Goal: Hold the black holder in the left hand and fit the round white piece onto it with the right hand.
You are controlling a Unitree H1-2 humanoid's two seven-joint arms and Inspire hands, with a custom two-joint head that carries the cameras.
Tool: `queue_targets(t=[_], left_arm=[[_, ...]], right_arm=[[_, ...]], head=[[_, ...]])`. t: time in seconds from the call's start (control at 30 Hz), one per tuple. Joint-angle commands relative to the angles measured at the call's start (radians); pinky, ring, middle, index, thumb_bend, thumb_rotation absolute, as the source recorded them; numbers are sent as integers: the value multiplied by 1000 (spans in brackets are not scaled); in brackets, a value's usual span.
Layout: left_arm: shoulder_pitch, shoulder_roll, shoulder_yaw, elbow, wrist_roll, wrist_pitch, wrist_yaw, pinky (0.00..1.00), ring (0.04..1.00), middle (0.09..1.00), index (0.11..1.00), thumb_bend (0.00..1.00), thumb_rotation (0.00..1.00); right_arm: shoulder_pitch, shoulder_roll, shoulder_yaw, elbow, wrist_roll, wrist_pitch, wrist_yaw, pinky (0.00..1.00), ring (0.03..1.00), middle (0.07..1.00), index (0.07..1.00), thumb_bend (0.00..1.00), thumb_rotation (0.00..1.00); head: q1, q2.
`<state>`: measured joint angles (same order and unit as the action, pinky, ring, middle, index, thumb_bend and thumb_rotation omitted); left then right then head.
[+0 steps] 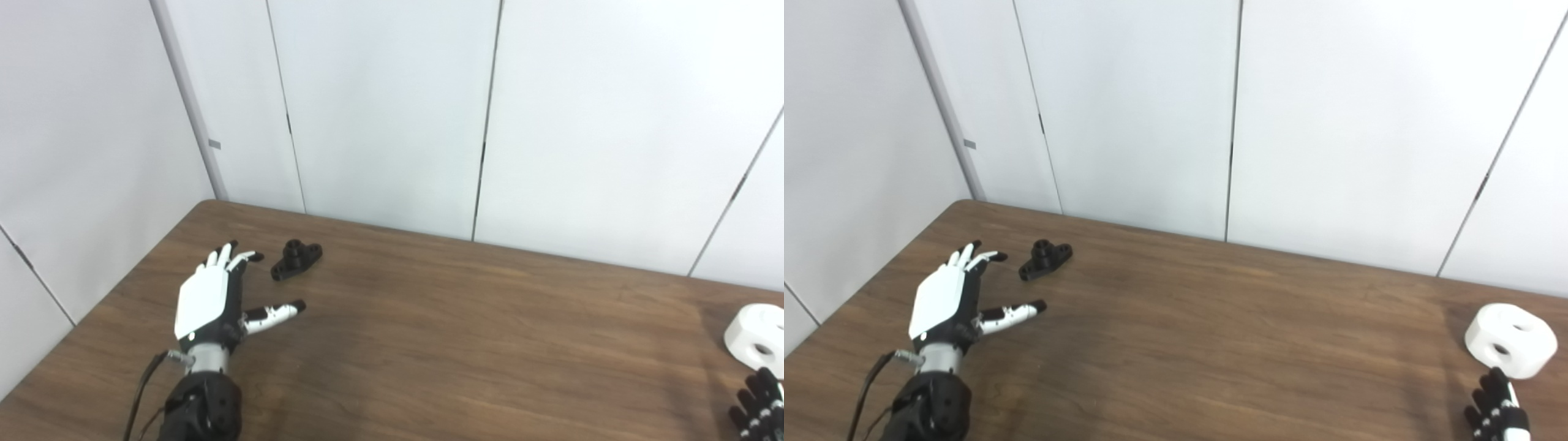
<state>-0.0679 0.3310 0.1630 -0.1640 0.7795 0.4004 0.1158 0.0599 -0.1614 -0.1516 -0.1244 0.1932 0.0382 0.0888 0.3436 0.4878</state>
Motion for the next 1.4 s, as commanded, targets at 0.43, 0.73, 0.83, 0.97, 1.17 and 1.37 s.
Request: queue_targets(t=[0.43, 0.73, 0.83, 0.97, 1.17, 1.37], left_arm=[[-200, 96, -27, 219, -29, 61, 7, 1000, 1000, 987, 798, 858, 422], [-286, 123, -72, 355, -38, 65, 5, 1000, 1000, 978, 796, 876, 421], [-311, 125, -78, 394, -38, 68, -4, 1000, 1000, 977, 799, 867, 413], [-338, 132, -88, 447, -52, 65, 8, 1000, 1000, 977, 797, 866, 424], [-371, 142, -113, 518, -75, 51, 39, 1000, 1000, 968, 787, 860, 407], [-399, 145, -133, 569, -98, 46, 48, 1000, 1000, 967, 781, 865, 374]], right_arm=[[-5, 1, 13, -45, 5, 10, 5, 1000, 1000, 1000, 1000, 549, 1000], [9, 7, 26, -73, -21, 21, -13, 1000, 1000, 1000, 1000, 502, 1000], [11, 8, 26, -85, -22, 38, -17, 1000, 1000, 1000, 1000, 481, 1000], [13, 10, 26, -94, -19, 47, -19, 1000, 1000, 1000, 1000, 466, 1000], [13, 11, 27, -93, -23, 41, -19, 1000, 1000, 1000, 1000, 428, 1000], [18, 15, 30, -95, -27, 38, -21, 1000, 1000, 1000, 1000, 448, 1000]], head=[[-17, 8], [-46, 10], [-48, 10], [-49, 9], [-58, 7], [-59, -3]])
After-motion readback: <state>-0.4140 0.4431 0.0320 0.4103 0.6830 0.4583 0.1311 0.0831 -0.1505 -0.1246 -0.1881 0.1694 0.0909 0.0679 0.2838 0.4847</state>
